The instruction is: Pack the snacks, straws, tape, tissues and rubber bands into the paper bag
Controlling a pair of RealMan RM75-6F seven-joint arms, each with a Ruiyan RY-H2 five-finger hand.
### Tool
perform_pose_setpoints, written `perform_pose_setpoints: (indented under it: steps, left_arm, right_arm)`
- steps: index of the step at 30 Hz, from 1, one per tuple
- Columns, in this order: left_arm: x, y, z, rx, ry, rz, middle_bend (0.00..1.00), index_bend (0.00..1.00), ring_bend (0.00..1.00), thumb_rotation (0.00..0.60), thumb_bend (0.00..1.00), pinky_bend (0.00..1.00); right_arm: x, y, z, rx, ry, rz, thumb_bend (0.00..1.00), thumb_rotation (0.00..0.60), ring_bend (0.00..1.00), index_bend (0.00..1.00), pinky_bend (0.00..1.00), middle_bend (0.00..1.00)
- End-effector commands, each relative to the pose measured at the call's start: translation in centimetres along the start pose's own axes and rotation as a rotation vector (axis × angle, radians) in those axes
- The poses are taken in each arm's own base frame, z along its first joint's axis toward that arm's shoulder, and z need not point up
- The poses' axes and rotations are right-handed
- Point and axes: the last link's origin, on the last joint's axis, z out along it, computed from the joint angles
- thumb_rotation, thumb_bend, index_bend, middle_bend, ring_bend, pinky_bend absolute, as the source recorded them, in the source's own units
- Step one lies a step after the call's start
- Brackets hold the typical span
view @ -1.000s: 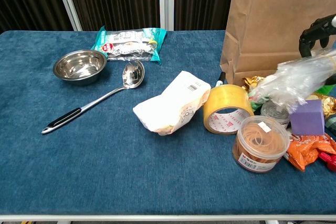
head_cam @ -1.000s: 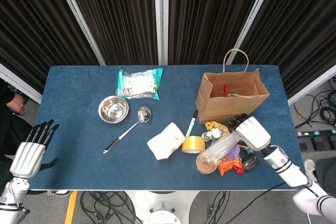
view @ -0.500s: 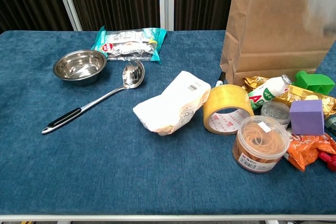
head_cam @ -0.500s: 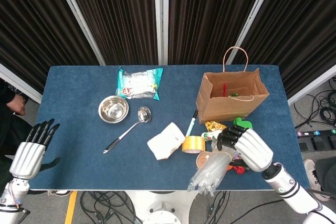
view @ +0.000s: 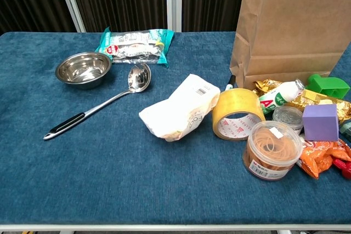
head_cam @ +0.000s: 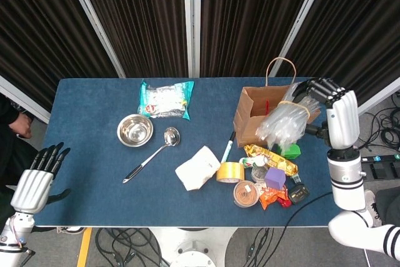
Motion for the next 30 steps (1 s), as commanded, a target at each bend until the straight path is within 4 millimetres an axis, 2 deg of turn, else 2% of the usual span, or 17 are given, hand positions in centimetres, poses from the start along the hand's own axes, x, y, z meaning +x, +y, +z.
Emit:
perform_pose_setpoints:
  steps: [1, 5, 9, 15, 25, 30]
  left_arm:
    - [0.0, -0.1, 0.0, 0.002, -0.002, 0.001, 0.05, 0.07, 0.00, 0.600, 0.16, 0.12]
    - [-0.1, -0.2, -0.1, 0.004, -0.009, 0.008, 0.05, 0.07, 0.00, 0.600, 0.16, 0.12]
    - [-0.1, -0.4, 0.0, 0.006, -0.014, 0.014, 0.05, 0.07, 0.00, 0.600, 0.16, 0.12]
    - [-0.3, -0.5, 0.0, 0.012, -0.021, 0.019, 0.05, 0.07, 0.00, 0.600, 0.16, 0.12]
    - [-0.8, -0.9, 0.1, 0.016, -0.036, 0.030, 0.05, 0.07, 0.00, 0.600, 0.16, 0.12]
    - [-0.9, -0.9, 0.3, 0.015, -0.037, 0.031, 0.05, 0.07, 0.00, 0.600, 0.16, 0.12]
  right_arm:
    - [-0.9, 2.9, 0.2, -0.109, 0.028, 0.055, 0.18, 0.600, 0.45, 0.69, 0.52, 0.56]
    - [-2.5, 5.8, -0.5, -0.243, 0.007, 0.144, 0.18, 0.600, 0.45, 0.69, 0.52, 0.56]
    - [-4.3, 7.2, -1.1, -0.317, -0.016, 0.237, 0.18, 0.600, 0.45, 0.69, 0.52, 0.56]
    - [-6.1, 7.6, -1.0, -0.335, -0.030, 0.295, 0.18, 0.600, 0.45, 0.69, 0.52, 0.56]
    - [-7.0, 8.5, -0.4, -0.346, -0.023, 0.313, 0.18, 0.600, 0.45, 0.69, 0.52, 0.56]
    - [-7.5, 8.9, -0.8, -0.356, -0.040, 0.311, 0.18, 0.600, 0.45, 0.70, 0.52, 0.56]
